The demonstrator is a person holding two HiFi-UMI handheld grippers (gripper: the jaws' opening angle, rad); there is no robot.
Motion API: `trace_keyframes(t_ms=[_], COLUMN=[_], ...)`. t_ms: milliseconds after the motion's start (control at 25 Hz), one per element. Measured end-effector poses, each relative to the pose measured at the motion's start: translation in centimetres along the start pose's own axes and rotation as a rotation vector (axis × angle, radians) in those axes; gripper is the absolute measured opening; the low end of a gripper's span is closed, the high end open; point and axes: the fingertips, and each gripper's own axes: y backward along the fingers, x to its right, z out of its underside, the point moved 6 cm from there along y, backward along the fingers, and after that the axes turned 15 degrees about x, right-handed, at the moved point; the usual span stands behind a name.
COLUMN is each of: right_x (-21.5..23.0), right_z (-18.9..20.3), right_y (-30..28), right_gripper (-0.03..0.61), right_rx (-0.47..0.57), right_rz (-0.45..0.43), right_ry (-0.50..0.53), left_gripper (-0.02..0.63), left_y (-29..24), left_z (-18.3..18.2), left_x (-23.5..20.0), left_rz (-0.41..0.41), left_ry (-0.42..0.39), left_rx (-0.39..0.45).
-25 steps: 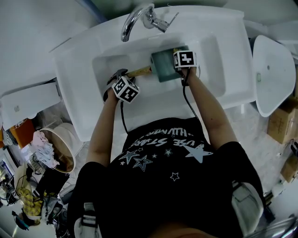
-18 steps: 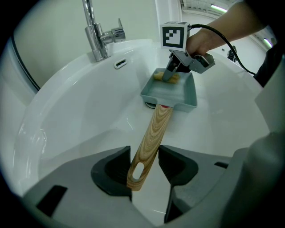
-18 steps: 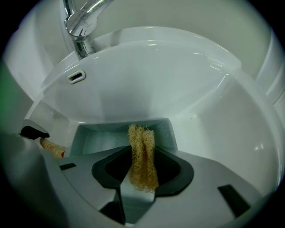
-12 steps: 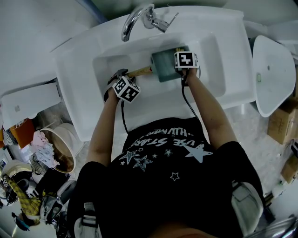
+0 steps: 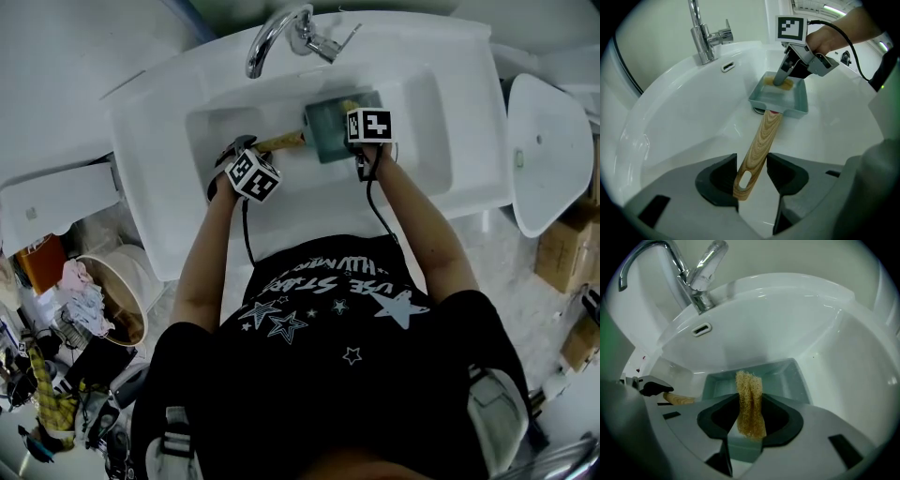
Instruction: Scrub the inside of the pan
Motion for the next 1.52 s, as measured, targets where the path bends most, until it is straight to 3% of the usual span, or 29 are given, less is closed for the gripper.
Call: trace_keyframes(t_ms=[280,640,840,1120,1520], right_x=[-3.9,-6.2,-6.4,-6.7,-5.2], right_z=[1.3,2.8,3.7,3.7,3.4], right_y=[0.2,-0.7,-1.5,-1.9,-1.5], right_gripper=[0.146,0.146,0.143,0.138,0.141], right_rx=[-0.046,-0.127,-0.178,-0.19,-0.166], right_rz=[-0.147,-0.262,-0.277,-0.259,-0.201], right_ry=[-0.023,-0.019,-0.071,-0.005,-0.022], left_gripper=[0.202,0.202,0.202,0.202,0.202], left_y=[0.0,0.1,0.0,0.0,0.1], left_z=[0.1,0.0,0.0,0.2,0.1], left_x=[0.1,0.1,0.1,0.0,0.1], left_rz=[-0.006,-0.003,-0.004,-0.004,-0.004], left_ry=[0.003,0.0,0.001,0.002,0.009], left_rx=[-0.001,-0.001,-0.001,-0.003,0.001])
